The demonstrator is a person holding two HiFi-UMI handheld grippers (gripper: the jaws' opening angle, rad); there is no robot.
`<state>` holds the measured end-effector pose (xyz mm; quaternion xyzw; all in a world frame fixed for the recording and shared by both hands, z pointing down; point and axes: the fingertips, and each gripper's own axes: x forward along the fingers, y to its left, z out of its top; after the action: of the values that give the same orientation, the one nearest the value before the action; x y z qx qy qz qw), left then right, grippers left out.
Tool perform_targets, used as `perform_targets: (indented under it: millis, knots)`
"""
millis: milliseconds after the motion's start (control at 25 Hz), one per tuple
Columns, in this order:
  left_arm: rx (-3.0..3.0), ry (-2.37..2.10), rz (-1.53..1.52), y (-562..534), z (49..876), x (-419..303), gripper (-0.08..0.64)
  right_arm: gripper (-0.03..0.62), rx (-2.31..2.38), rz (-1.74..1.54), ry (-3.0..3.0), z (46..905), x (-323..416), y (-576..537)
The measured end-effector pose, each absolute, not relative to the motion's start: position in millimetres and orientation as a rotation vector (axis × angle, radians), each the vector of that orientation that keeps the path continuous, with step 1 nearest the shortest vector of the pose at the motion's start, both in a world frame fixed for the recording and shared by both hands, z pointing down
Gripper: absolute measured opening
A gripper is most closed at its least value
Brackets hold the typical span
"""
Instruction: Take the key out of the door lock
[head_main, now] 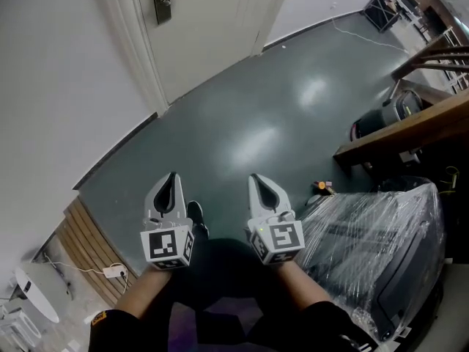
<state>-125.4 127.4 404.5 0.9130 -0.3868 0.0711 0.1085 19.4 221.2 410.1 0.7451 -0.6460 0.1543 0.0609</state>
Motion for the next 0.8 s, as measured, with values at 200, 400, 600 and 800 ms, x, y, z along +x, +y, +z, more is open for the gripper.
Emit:
perform_targets:
  millis: [200, 400, 600, 800]
  knots:
    - [2.697, -1.131, 0.164, 78, 395, -120, 0.017, -0.008, 2.25, 0.438, -1.954, 400, 19, 166]
    - [2.696, -1.148, 0.157, 38, 398, -128, 0.017, -0.008, 2.227, 0.409, -1.975, 396, 8, 122]
    - [2.674, -1.191, 0.158, 13, 405, -132, 0.018, -0.008, 2.191, 0.386, -2.01, 393, 8, 92]
    - [2.639, -1.261, 0.162, -10, 409, -126, 0.018, -0.008, 2.149, 0.388, -2.07, 395, 20, 59]
